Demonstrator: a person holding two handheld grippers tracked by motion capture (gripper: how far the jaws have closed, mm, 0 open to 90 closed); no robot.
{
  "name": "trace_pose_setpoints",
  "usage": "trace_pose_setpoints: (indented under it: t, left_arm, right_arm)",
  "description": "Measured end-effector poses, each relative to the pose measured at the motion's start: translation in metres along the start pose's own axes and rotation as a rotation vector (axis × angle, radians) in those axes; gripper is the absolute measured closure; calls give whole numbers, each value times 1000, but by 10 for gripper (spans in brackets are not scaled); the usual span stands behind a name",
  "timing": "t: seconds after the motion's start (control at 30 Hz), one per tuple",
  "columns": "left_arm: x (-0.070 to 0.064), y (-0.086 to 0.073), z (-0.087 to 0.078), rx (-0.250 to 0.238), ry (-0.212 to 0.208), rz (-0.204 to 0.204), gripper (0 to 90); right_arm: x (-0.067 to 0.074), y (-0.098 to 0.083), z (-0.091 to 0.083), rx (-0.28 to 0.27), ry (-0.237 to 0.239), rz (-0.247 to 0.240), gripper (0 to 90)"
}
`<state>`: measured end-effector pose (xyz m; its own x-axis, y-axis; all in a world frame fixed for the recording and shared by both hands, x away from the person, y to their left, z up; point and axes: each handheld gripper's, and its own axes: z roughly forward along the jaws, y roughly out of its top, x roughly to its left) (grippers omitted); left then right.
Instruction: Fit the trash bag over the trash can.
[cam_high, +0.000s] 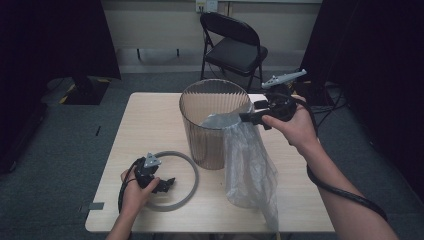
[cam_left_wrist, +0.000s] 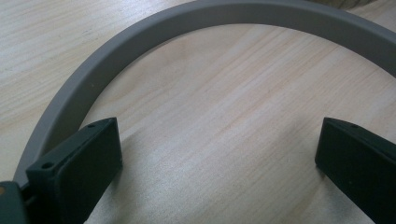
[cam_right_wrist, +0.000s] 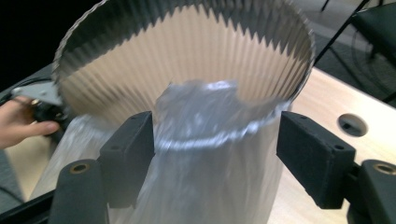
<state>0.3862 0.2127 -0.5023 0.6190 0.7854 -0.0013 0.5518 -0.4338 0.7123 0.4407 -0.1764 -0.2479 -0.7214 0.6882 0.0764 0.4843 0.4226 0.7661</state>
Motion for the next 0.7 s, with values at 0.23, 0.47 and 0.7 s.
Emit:
trace_pose_setpoints:
  t: [0.23, 0.47, 0.7]
  left_arm:
    - [0, 0, 0, 0, 0, -1, 0]
    - [0, 0, 0, 0, 0, -1, 0]
    - [0, 0, 0, 0, 0, -1, 0]
  right_arm:
    - [0, -13, 4, 21, 64, 25, 407]
    - [-4, -14, 3, 38, 122, 66, 569]
    - [-5, -15, -1, 38, 108, 60, 771]
